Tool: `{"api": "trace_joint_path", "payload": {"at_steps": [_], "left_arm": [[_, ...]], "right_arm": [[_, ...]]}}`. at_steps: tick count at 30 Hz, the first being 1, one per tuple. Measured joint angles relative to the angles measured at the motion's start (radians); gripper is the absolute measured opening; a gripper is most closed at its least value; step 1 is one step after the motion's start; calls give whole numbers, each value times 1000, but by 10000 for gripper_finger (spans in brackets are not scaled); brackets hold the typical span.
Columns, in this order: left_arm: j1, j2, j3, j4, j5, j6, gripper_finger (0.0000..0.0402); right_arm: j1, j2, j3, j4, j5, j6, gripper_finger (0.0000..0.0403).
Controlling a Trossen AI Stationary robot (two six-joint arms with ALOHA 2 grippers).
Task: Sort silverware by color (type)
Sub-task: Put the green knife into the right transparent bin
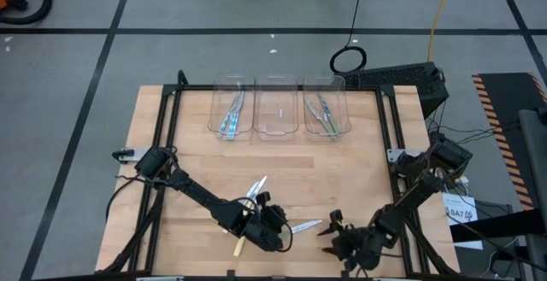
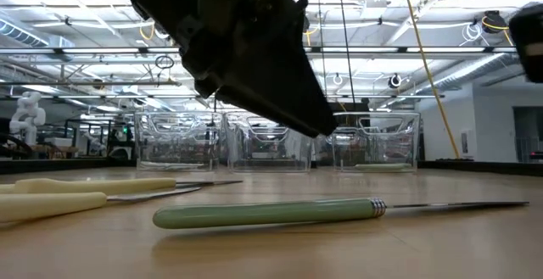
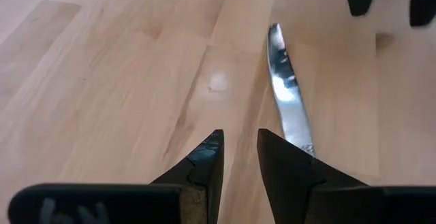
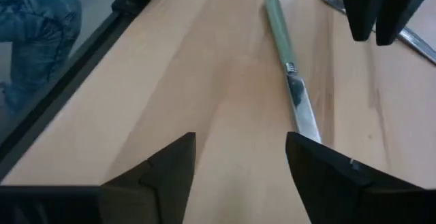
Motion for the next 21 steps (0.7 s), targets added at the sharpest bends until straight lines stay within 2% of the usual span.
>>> {"api": "trace_joint_path", "payload": {"at_steps": [3, 7, 11, 17, 21], "left_arm": [[-7, 0, 0, 18, 0, -39, 99], [-40, 0, 0, 63, -14, -3, 108], [-77, 0, 0, 102, -71, 36, 145], [-114, 0, 0, 110, -158, 49, 219], [-121, 0, 0, 110, -189, 18, 233]], "right_arm": [[12, 31, 0, 21, 6, 38, 234], [17, 88, 0, 55, 45, 59, 235], [18, 137, 2, 75, 104, 90, 235], [9, 150, 2, 86, 132, 112, 235], [-21, 151, 2, 76, 153, 60, 235]]}}
